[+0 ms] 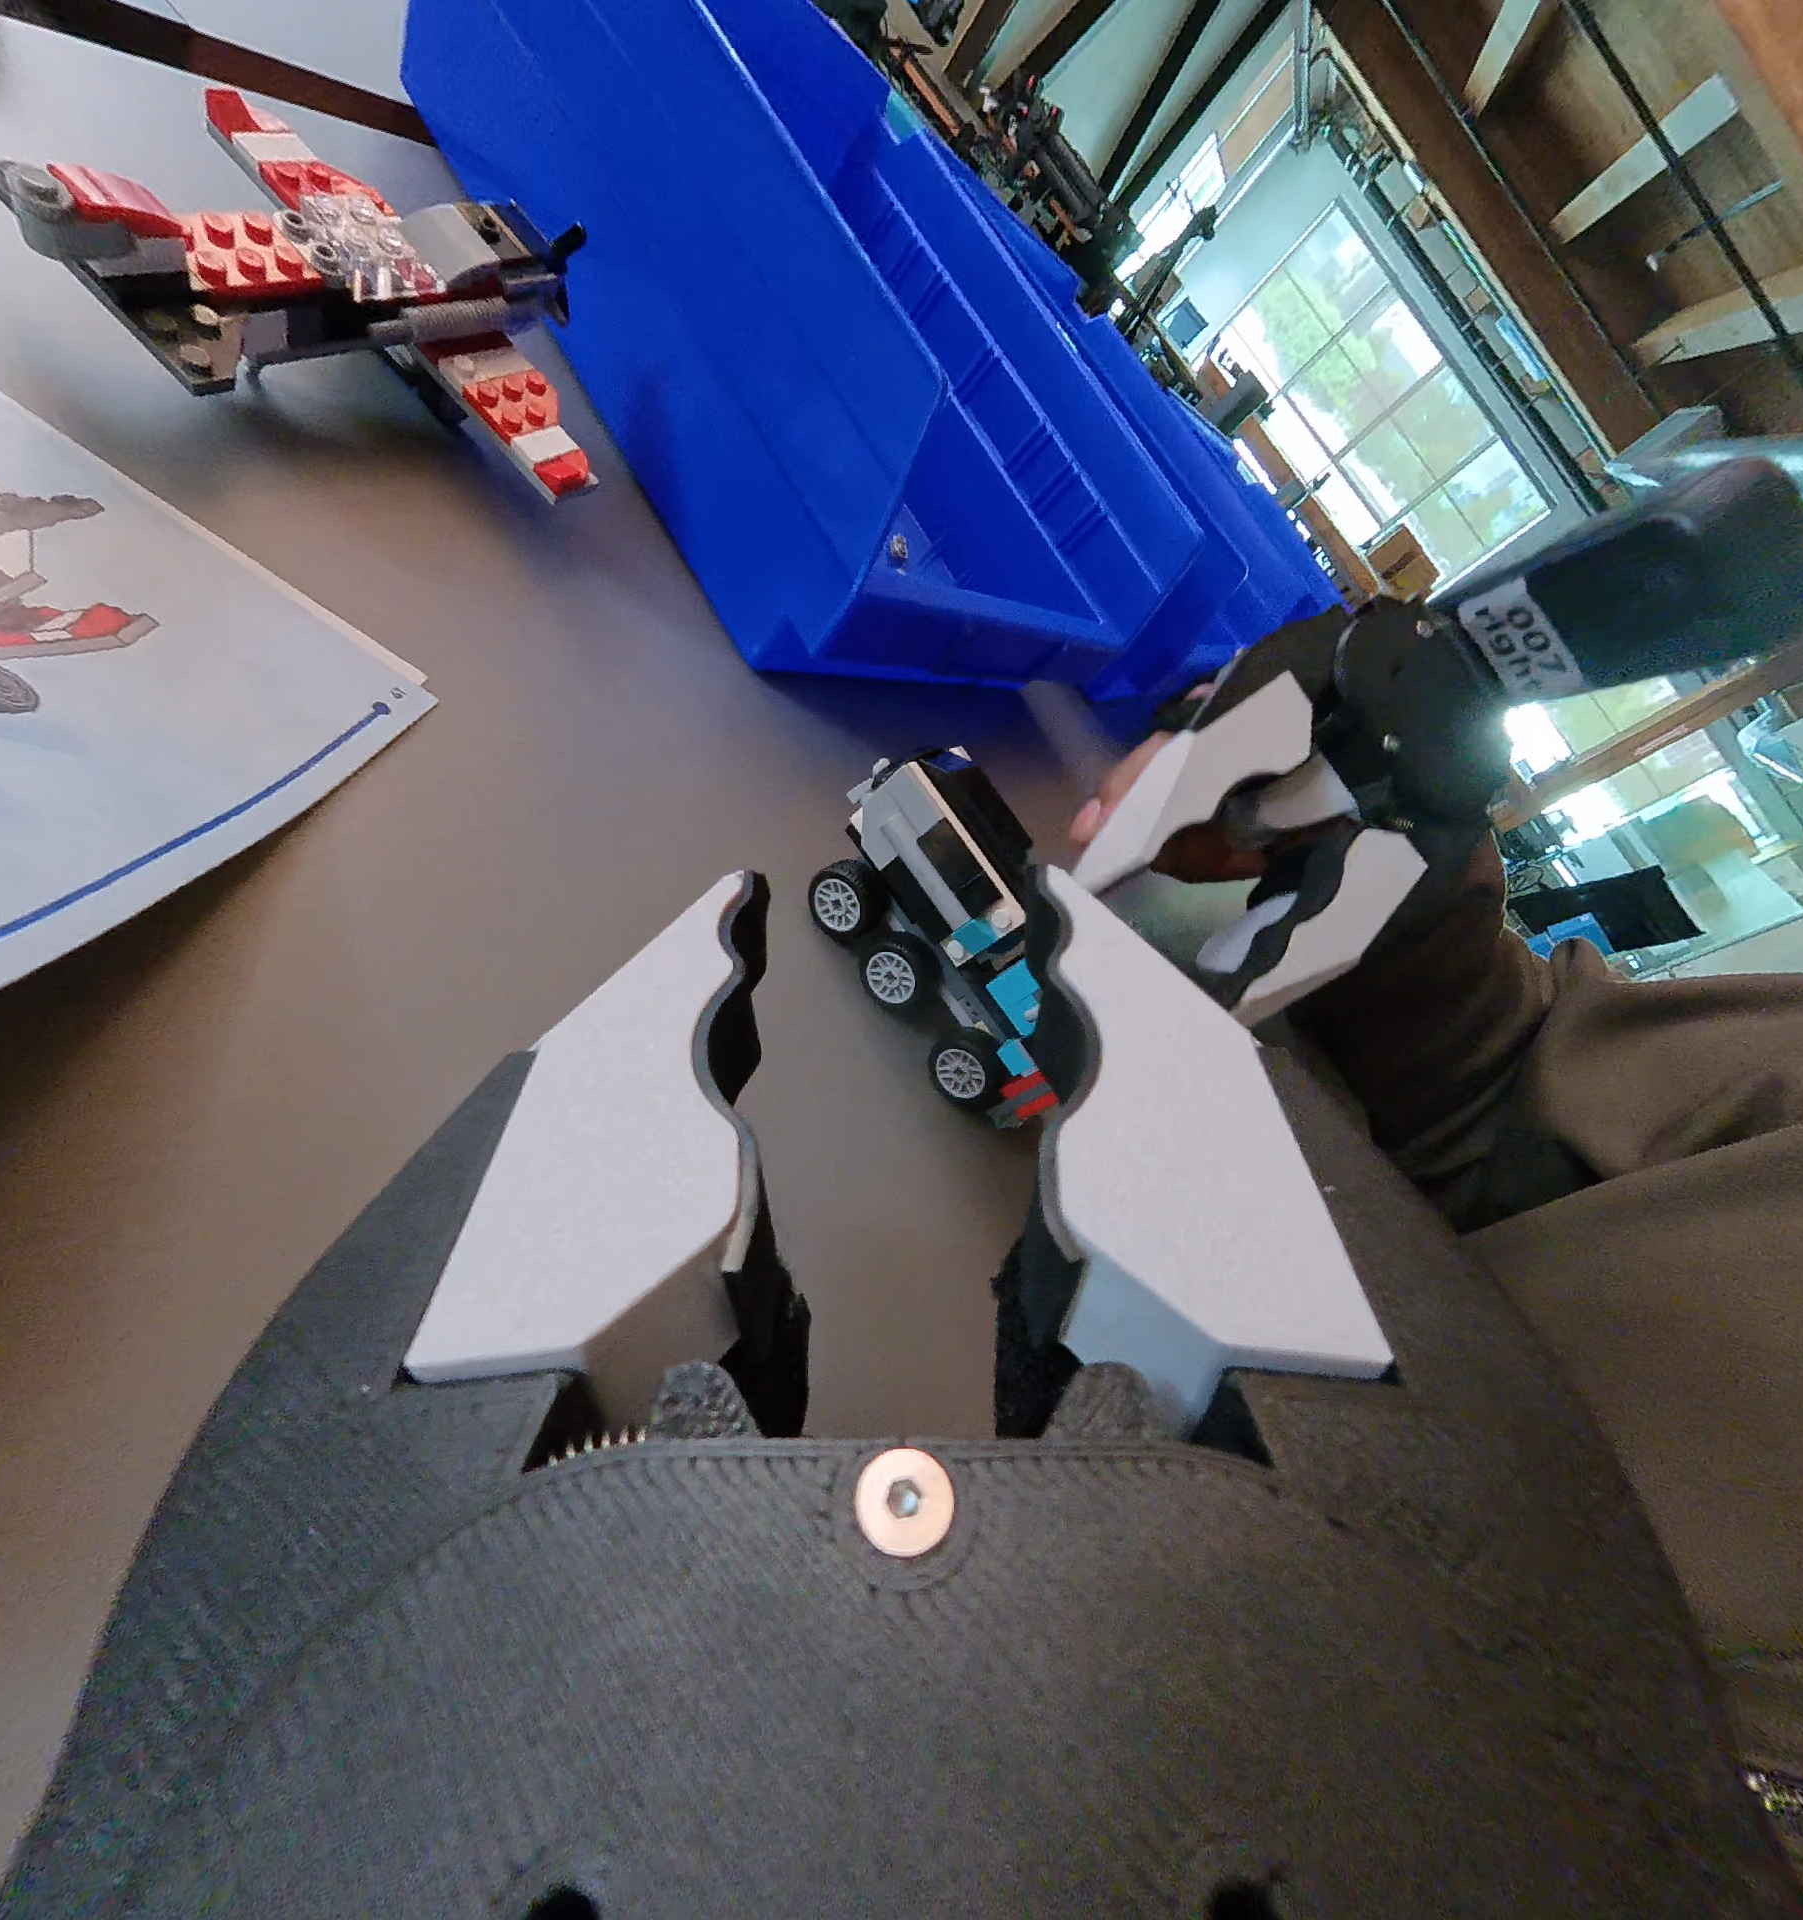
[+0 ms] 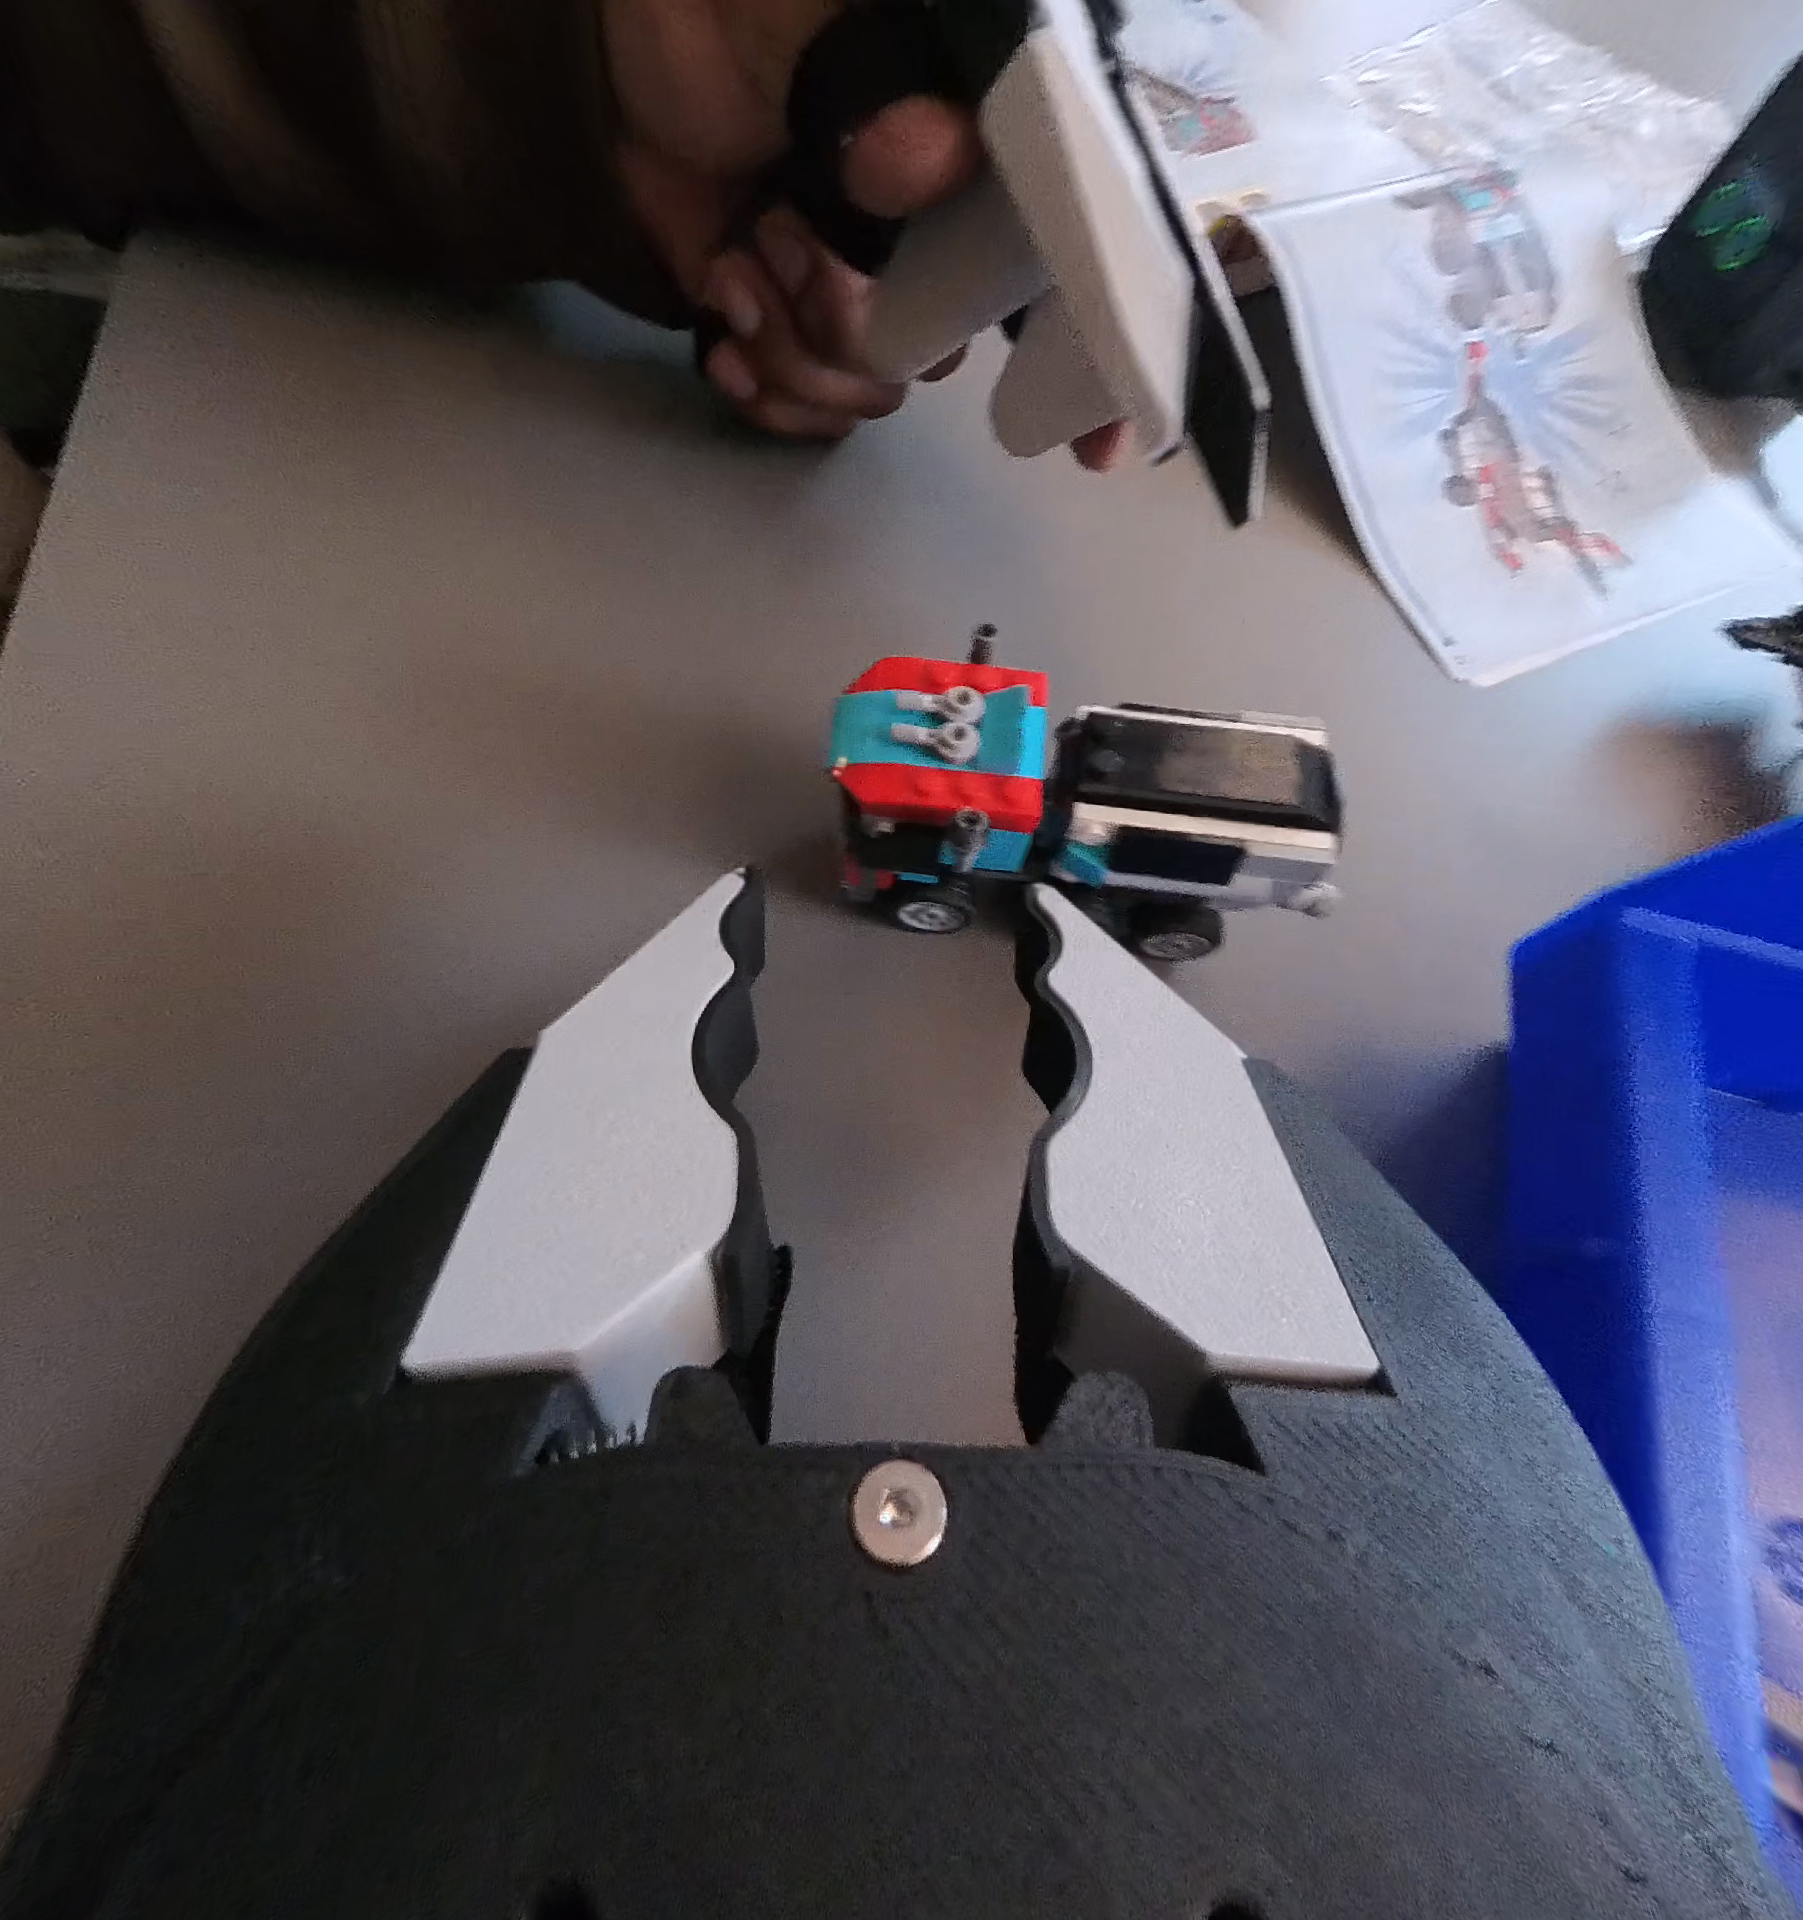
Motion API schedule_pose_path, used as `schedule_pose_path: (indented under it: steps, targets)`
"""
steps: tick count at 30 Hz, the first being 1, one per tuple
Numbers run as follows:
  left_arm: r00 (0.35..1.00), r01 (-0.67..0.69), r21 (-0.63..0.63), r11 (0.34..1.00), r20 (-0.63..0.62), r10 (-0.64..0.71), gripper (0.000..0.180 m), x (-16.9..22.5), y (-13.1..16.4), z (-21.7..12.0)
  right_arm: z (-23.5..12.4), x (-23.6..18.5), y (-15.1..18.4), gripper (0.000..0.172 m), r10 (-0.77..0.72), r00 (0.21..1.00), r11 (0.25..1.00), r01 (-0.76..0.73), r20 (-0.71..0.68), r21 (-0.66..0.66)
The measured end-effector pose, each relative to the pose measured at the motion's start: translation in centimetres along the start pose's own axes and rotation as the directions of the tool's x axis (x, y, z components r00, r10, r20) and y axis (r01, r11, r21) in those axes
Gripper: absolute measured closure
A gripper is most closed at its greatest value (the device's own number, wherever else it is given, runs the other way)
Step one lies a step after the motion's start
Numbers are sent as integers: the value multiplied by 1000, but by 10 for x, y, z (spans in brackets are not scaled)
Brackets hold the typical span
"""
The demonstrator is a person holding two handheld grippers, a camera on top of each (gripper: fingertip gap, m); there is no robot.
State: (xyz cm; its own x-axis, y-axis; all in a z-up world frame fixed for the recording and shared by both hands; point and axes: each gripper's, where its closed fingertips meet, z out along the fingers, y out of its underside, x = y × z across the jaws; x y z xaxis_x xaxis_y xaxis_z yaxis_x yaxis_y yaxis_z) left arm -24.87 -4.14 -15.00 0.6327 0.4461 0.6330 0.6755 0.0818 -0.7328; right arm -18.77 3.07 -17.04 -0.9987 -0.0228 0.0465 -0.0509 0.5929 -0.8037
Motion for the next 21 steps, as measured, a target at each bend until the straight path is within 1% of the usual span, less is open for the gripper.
schedule_pose_path:
  steps: [3,6,9,12,14,16,19,21]
  targets:
    - [1000,4,22,1000,5,-4,129,-2,-5,-3,12,-18,-1,121,-3,997,1000,4,74,-8]
    - [1000,2,56,998,11,-2,130,-4,-14,-9,13,-35,-5,124,-33,988,999,33,152,0]
    - [1000,-7,95,995,17,6,130,-5,-24,-17,4,-33,-10,127,-59,989,998,57,137,21]
    - [1000,-12,127,992,15,10,131,-6,-31,-22,-8,-25,-30,129,-88,991,987,73,97,145]
    - [1000,-14,133,991,6,13,131,-5,-33,-23,-6,-19,-38,122,-115,992,977,102,58,186]
    - [1000,-14,130,991,-1,14,131,-5,-32,-22,1,-18,-35,112,-166,985,975,156,51,159]
    - [1000,-20,122,992,-13,21,131,-4,-30,-21,12,-17,-31,99,-224,972,969,215,71,119]
    - [999,-25,117,993,-18,27,131,-3,-28,-20,21,-21,-32,96,-247,962,966,234,119,112]
